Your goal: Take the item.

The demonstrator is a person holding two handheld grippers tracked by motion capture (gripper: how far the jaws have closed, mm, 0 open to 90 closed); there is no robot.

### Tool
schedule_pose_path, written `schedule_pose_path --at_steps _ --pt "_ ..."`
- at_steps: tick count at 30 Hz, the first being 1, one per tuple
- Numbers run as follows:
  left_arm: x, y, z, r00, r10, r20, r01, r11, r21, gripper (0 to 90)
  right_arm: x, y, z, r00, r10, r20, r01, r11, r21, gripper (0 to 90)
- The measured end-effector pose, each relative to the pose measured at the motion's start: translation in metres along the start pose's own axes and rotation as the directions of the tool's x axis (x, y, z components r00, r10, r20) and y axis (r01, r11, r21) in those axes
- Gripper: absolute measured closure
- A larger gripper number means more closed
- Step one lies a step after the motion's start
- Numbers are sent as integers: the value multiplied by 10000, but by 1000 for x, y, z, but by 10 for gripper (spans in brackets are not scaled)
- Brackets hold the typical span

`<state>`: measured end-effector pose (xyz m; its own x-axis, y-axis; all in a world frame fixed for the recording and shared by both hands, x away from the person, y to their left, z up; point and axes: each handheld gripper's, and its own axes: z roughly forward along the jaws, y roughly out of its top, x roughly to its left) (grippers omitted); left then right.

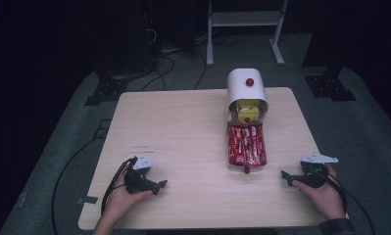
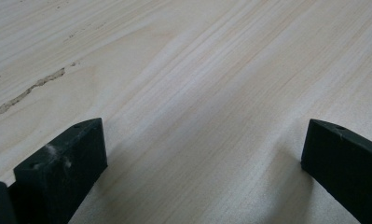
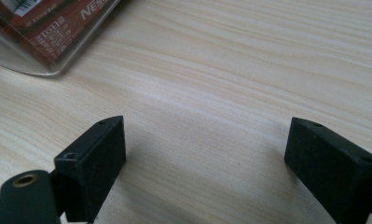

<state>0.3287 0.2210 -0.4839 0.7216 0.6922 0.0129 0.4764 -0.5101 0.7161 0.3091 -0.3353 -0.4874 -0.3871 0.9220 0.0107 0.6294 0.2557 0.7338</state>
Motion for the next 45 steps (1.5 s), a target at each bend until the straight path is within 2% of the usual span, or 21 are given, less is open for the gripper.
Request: schedule_pose_path --at_steps 20,22,29,45 --pt "0 0 0 10000 1 -2 -1 10000 2 0 0 0 0 10000 -10 0 10 10000 8 120" --pt "0 0 0 10000 1 -1 -1 10000 0 0 0 2 -1 10000 -66 -35 66 9998 173 133" --pt "0 0 0 10000 5 0 -5 10000 6 0 1 4 -3 9999 -161 -35 162 9995 263 134" --pt "0 0 0 10000 5 5 -5 10000 6 0 4 15 -9 9997 -155 -192 152 9998 -159 135"
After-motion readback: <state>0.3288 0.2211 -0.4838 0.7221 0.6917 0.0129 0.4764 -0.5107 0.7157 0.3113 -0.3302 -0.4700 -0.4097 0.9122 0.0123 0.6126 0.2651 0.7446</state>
